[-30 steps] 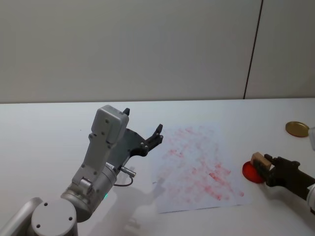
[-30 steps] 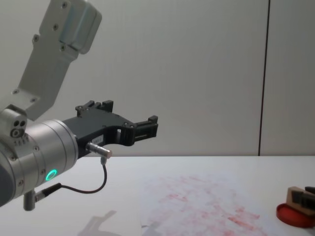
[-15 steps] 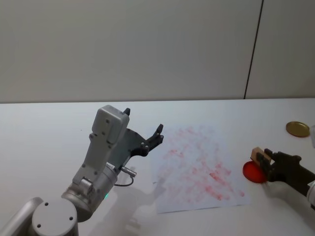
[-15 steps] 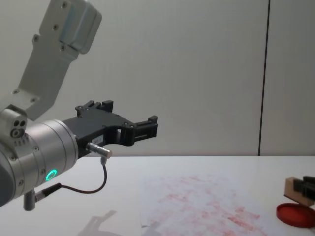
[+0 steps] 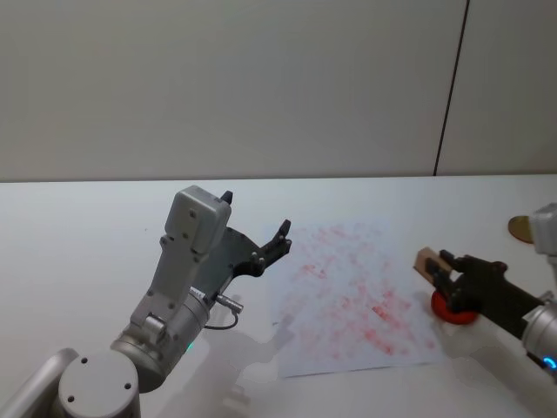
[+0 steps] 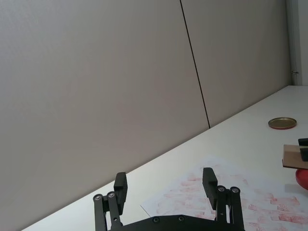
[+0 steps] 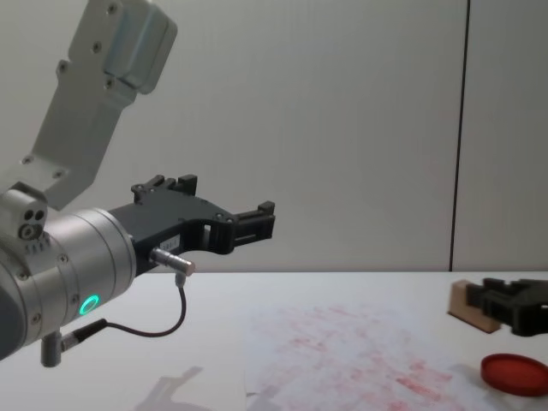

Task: Use the one hand to pick up the stamp and affix it onto the A4 paper.

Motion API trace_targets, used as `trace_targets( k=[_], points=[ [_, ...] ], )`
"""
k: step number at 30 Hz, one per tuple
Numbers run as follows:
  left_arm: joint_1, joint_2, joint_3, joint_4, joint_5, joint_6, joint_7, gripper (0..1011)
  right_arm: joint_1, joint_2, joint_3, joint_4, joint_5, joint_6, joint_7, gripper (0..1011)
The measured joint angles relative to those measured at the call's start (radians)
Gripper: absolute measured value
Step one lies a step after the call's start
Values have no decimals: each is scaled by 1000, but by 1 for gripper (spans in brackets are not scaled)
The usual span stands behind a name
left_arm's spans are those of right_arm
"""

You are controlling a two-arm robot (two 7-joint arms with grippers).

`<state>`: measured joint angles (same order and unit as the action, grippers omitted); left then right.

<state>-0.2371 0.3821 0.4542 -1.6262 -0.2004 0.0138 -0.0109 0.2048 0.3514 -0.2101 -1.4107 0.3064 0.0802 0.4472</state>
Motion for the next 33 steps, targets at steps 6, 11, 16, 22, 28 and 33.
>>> trace_targets(
  k=[6, 11, 16, 22, 28, 33],
  points=[
    [0, 0, 0, 0, 0, 0, 0, 993, 3, -12, -18, -15, -6, 20, 26, 216],
    [0, 0, 0, 0, 0, 0, 0, 993, 4, -21, -35, -24, -14, 40, 55, 216],
    [0, 0, 0, 0, 0, 0, 0, 993, 1, -29, -53, -30, -26, 54, 85, 217],
    [0, 0, 0, 0, 0, 0, 0, 993, -4, -34, -69, -32, -42, 62, 113, 216],
    [0, 0, 0, 0, 0, 0, 0, 993, -8, -35, -81, -31, -54, 65, 132, 216],
    [0, 0, 0, 0, 0, 0, 0, 993, -11, -36, -90, -25, -64, 66, 146, 216]
  ],
)
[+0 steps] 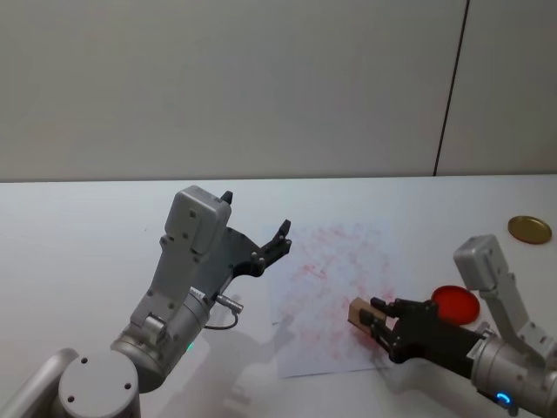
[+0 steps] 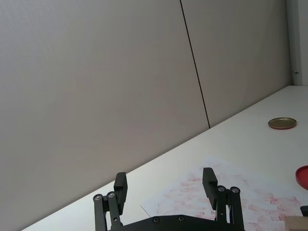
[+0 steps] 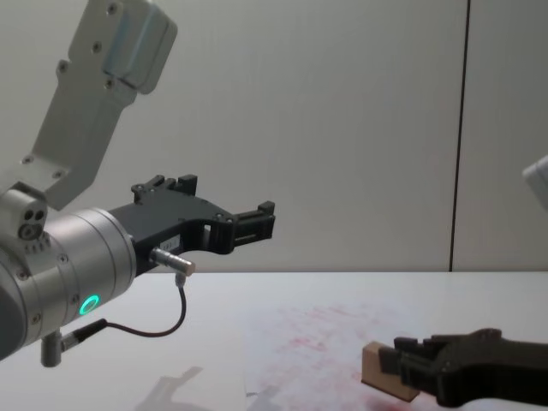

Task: Use the one hand to pick up the stamp and affix it onto the A4 paper.

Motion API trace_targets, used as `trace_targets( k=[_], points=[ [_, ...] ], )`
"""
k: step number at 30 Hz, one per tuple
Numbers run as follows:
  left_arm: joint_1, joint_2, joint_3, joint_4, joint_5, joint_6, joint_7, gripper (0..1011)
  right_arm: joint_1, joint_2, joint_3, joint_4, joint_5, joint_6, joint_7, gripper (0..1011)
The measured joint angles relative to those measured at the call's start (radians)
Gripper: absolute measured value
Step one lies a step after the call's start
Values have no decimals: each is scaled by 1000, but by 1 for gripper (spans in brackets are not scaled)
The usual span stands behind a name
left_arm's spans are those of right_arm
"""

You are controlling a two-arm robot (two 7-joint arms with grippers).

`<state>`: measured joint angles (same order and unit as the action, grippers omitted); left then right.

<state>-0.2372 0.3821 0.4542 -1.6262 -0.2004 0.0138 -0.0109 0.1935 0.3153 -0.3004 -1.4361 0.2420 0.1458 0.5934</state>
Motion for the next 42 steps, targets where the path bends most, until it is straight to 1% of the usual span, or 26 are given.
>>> trace_targets(
  k=[10, 27, 37, 42],
  points=[
    [0, 0, 0, 0, 0, 0, 0, 993, 2, -1, -10, 14, -15, 2, 16, 216],
    [0, 0, 0, 0, 0, 0, 0, 993, 23, -3, -20, 45, -40, 23, 41, 216],
    [0, 0, 0, 0, 0, 0, 0, 993, 31, -3, -22, 50, -44, 35, 52, 216],
    [0, 0, 0, 0, 0, 0, 0, 993, 33, -1, -23, 50, -36, 38, 53, 216]
  ],
)
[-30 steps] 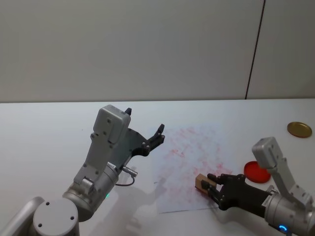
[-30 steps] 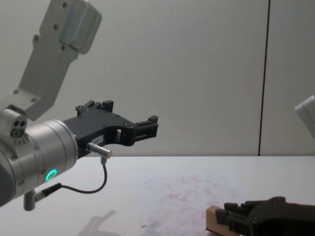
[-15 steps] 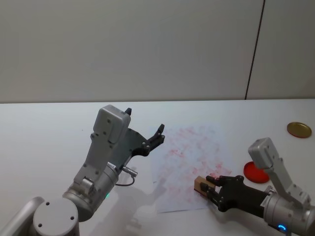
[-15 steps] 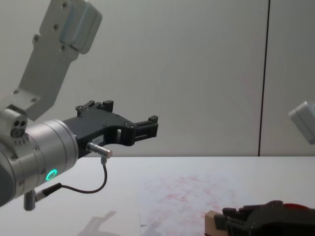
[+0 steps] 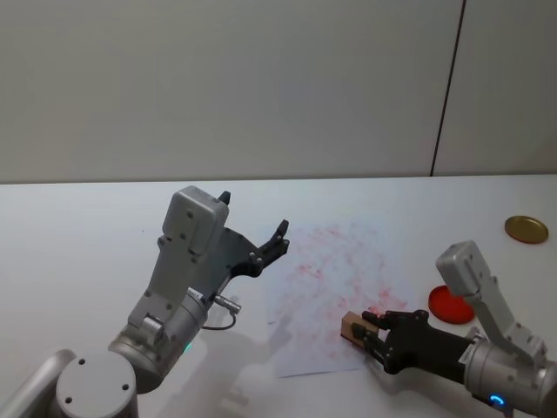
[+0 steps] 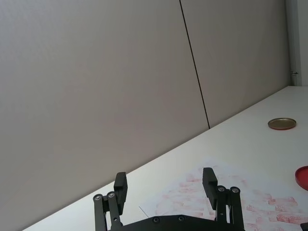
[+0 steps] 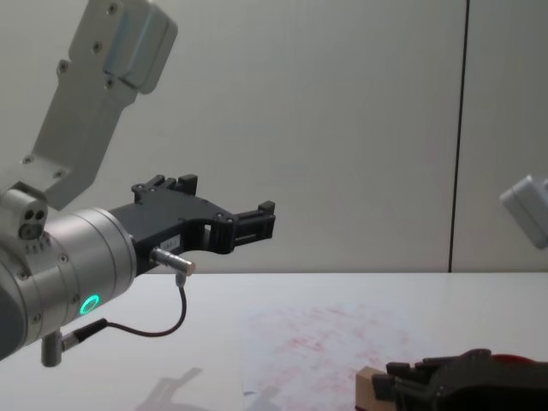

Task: Use the one hand to pick up the stamp and affix it onto the A4 paper.

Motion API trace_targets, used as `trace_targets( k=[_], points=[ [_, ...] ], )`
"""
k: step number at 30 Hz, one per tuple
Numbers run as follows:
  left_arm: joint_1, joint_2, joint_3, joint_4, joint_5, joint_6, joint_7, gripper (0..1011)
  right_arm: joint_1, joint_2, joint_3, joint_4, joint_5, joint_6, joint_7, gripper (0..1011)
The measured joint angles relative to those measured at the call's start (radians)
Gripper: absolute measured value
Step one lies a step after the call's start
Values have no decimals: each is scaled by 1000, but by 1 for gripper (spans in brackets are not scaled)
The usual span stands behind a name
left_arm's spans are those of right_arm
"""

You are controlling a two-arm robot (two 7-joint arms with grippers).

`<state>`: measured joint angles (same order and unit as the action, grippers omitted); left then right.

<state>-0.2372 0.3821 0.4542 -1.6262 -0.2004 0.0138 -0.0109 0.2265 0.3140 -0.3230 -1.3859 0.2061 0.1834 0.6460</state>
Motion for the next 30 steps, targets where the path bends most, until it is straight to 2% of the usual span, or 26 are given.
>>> trace_targets(
  k=[8, 17, 30],
  points=[
    [0, 0, 0, 0, 0, 0, 0, 993, 5, 7, 13, -18, 36, -5, -22, 216],
    [0, 0, 0, 0, 0, 0, 0, 993, 20, 30, 53, -34, 81, -28, -83, 216],
    [0, 0, 0, 0, 0, 0, 0, 993, 32, 66, 95, -14, 81, -32, -132, 216]
  ],
)
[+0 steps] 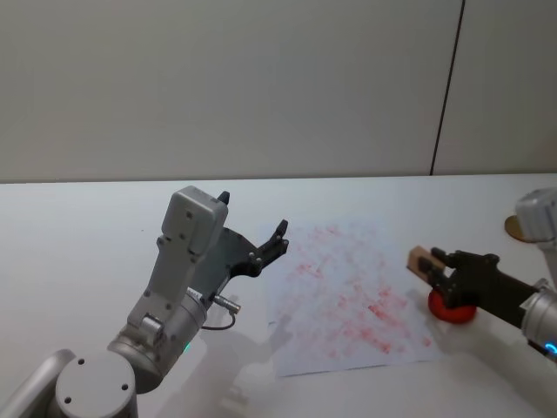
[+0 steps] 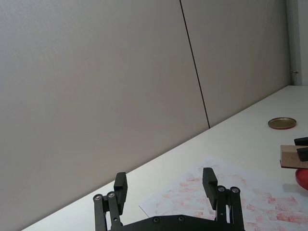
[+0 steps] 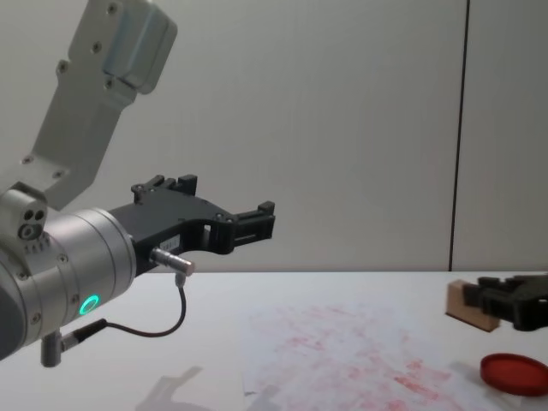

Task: Use the one hand to pick up the stamp and affix it onto the A4 paper.

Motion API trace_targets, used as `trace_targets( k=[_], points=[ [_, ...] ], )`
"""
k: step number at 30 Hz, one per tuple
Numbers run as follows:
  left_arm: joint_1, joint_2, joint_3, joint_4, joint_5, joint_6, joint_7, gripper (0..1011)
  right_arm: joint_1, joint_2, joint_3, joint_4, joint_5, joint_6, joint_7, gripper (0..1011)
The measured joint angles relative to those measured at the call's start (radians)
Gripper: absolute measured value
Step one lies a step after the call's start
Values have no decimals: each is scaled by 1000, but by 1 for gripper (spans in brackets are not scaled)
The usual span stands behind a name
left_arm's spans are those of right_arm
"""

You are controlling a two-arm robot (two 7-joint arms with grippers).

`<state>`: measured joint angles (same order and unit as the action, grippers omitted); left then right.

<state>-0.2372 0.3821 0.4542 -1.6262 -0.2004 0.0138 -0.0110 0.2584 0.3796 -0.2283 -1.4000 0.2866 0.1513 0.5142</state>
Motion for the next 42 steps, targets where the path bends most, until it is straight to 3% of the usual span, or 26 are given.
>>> trace_targets(
  k=[12, 36, 40, 42],
  points=[
    [0, 0, 0, 0, 0, 0, 0, 993, -4, 25, 19, 31, -9, 19, -10, 216],
    [0, 0, 0, 0, 0, 0, 0, 993, -24, 42, 23, 45, -2, 47, -17, 218],
    [0, 0, 0, 0, 0, 0, 0, 993, -24, 40, 20, 50, -1, 50, -19, 304],
    [0, 0, 0, 0, 0, 0, 0, 993, -23, 38, 18, 52, 0, 53, -22, 407]
  ],
)
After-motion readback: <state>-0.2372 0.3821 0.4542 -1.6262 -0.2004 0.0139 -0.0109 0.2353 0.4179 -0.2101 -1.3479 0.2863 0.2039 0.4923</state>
